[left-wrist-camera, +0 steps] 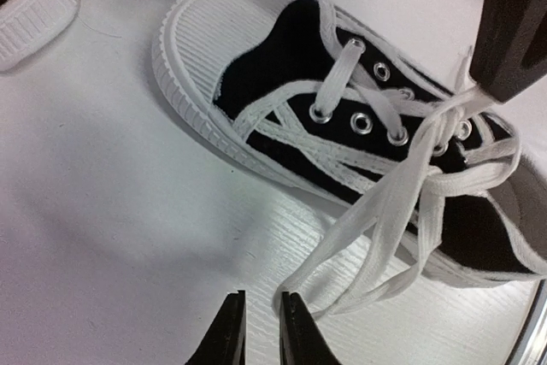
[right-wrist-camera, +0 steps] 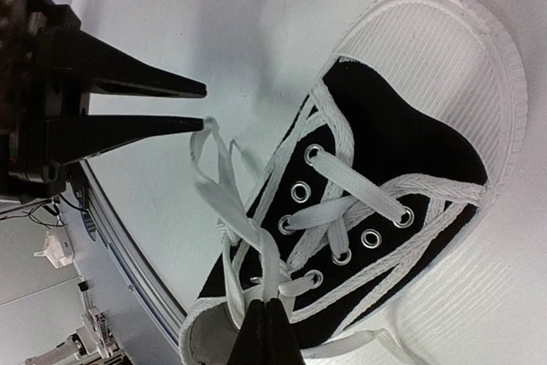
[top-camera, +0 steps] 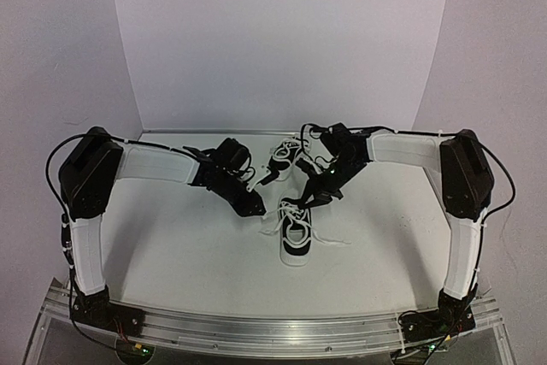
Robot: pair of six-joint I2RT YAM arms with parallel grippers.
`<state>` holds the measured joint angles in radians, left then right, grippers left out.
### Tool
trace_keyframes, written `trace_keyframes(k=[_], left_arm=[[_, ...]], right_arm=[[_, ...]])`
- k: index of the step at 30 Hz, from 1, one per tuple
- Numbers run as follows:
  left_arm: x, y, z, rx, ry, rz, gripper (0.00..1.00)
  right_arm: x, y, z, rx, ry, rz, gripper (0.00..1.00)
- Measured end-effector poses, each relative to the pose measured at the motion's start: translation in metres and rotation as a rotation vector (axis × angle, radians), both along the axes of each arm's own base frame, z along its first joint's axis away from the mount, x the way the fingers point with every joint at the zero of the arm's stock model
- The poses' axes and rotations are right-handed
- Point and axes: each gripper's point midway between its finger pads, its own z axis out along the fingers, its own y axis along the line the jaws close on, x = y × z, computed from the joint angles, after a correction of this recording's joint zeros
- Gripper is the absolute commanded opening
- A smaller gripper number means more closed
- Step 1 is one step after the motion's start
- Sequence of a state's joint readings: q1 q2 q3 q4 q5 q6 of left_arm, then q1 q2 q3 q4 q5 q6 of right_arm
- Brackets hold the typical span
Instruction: Tie the shoes
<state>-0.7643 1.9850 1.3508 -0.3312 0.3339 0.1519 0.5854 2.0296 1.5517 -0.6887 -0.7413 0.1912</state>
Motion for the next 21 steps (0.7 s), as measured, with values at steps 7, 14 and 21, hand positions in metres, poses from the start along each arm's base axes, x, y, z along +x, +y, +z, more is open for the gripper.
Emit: trace_keyframes(k=[7, 14, 21], left_arm=[[0.004, 0.001, 0.071, -0.128, -0.239, -0.047, 0.46], [-0.006, -0.014, 0.111, -0.17, -0.453, -0.238, 0.4], [-0.035, -0.051, 0.089, -0.118, -0.495, -0.466, 0.35]], right_arm=[[0.002, 0.004, -0.001, 0.023, 0.007, -0.017, 0.0], [0.003, 0.005, 0.0, 0.026, 0.008, -0.027, 0.0], [0.004, 0.004, 0.0, 0.024, 0.018, -0.043, 0.0]])
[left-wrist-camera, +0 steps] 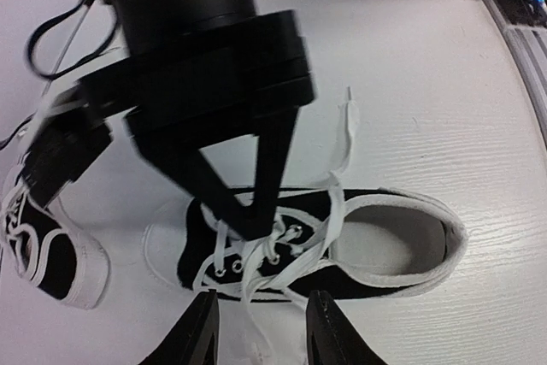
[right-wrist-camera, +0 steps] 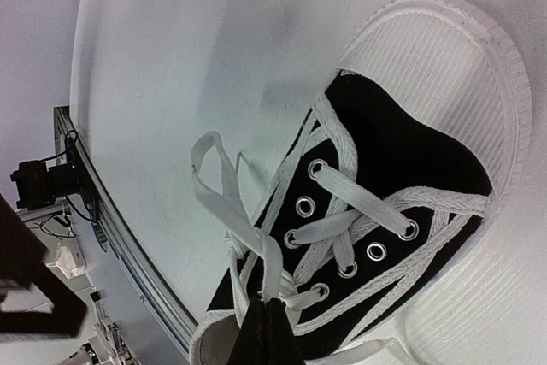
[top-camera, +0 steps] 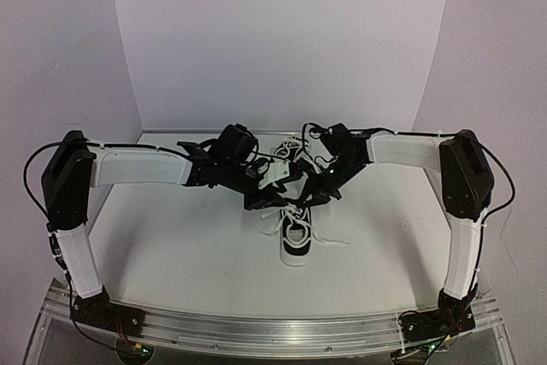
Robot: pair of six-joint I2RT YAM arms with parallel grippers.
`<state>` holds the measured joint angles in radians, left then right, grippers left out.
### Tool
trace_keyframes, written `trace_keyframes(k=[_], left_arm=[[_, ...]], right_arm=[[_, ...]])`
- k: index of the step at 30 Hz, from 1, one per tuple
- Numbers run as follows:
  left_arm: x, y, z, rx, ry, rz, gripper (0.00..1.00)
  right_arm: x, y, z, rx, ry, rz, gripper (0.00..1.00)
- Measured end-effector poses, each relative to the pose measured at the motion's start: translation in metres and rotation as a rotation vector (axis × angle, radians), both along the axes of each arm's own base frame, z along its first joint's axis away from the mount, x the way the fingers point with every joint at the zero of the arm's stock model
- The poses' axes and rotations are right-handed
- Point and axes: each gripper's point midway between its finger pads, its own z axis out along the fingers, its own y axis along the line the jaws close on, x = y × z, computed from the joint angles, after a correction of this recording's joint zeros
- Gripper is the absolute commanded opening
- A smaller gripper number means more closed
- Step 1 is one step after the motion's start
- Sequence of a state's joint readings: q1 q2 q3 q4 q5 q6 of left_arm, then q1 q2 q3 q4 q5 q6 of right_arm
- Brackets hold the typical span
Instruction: Tie the shoes
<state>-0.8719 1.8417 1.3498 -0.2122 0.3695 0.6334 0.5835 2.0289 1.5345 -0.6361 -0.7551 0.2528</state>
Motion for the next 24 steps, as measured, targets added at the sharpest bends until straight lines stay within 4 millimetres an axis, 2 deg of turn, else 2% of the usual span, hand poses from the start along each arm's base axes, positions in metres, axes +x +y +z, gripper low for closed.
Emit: trace_keyframes(k=[5, 11, 17, 20, 24], left_arm=[[-0.014, -0.016, -0.018, 0.054, -0.024, -0.094, 0.33], [-0.013, -0.026, -0.036, 0.093, -0.036, -0.136, 0.32], [-0.015, -0.024, -0.061, 0.155, -0.02, -0.157, 0.3], [-0.016, -0.024, -0.065, 0.165, -0.025, -0.162, 0.25], [-0.015, -0.024, -0.065, 0.173, -0.035, -0.158, 0.14]], right_arm=[[0.0, 0.0, 0.0, 0.0, 0.008, -0.008, 0.0], [0.0, 0.0, 0.0, 0.0, 0.011, -0.011, 0.0], [-0.001, 0.001, 0.001, 0.006, 0.015, -0.008, 0.0], [-0.001, 0.001, 0.002, 0.011, 0.018, -0.006, 0.0], [-0.002, 0.001, 0.002, 0.014, 0.02, -0.005, 0.0]])
